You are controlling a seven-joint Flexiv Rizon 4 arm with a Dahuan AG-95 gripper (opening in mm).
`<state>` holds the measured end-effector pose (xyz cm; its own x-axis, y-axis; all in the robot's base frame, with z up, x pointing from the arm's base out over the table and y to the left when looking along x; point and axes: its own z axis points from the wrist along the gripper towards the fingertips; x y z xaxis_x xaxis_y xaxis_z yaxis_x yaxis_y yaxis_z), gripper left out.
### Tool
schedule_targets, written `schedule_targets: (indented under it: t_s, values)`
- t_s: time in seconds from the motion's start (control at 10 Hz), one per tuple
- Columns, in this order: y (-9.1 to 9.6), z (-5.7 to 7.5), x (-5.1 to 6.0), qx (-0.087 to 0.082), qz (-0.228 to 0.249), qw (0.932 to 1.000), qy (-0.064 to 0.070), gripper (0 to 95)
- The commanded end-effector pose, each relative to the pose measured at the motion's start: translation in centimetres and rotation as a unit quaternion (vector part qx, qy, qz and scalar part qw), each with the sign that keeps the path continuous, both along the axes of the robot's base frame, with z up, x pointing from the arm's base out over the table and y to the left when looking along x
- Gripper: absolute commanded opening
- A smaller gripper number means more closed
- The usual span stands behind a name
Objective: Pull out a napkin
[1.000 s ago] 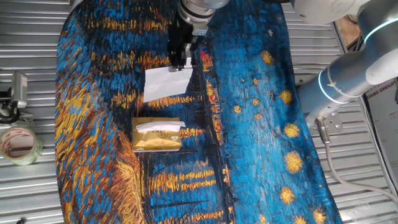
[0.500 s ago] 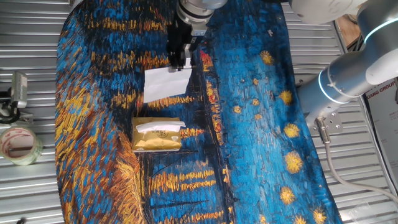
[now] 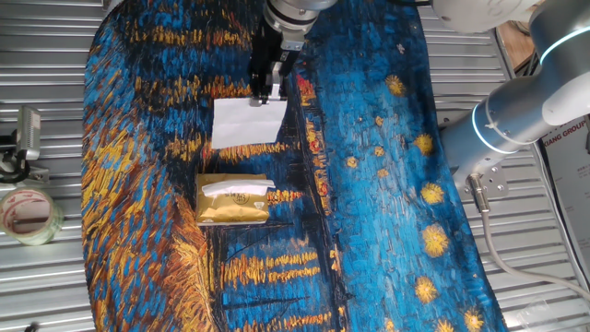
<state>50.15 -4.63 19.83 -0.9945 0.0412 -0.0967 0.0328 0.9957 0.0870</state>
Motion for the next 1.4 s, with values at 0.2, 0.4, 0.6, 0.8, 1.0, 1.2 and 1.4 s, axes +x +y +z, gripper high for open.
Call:
schedule_targets:
  t_s: [0.2,0.4,0.6,0.8,1.0,1.2,1.4]
  values:
    - [-0.46,-0.05,-0.17,-0.001,-0.005,1.0,0.0,19.0]
    - [-0.59,-0.08,-0.21,-0.002,0.0,1.0,0.001,19.0]
    - [-0.61,-0.07,-0.22,-0.003,0.003,1.0,0.001,19.0]
    - [-0.64,-0.04,-0.26,-0.002,0.006,1.0,0.001,19.0]
    - [-0.66,-0.02,-0.28,-0.002,0.007,1.0,0.001,19.0]
    - [-0.68,-0.02,-0.29,-0.004,0.014,0.9999,0.001,38.0]
    - [-0.68,-0.02,-0.29,-0.003,0.018,0.9998,0.0,57.0]
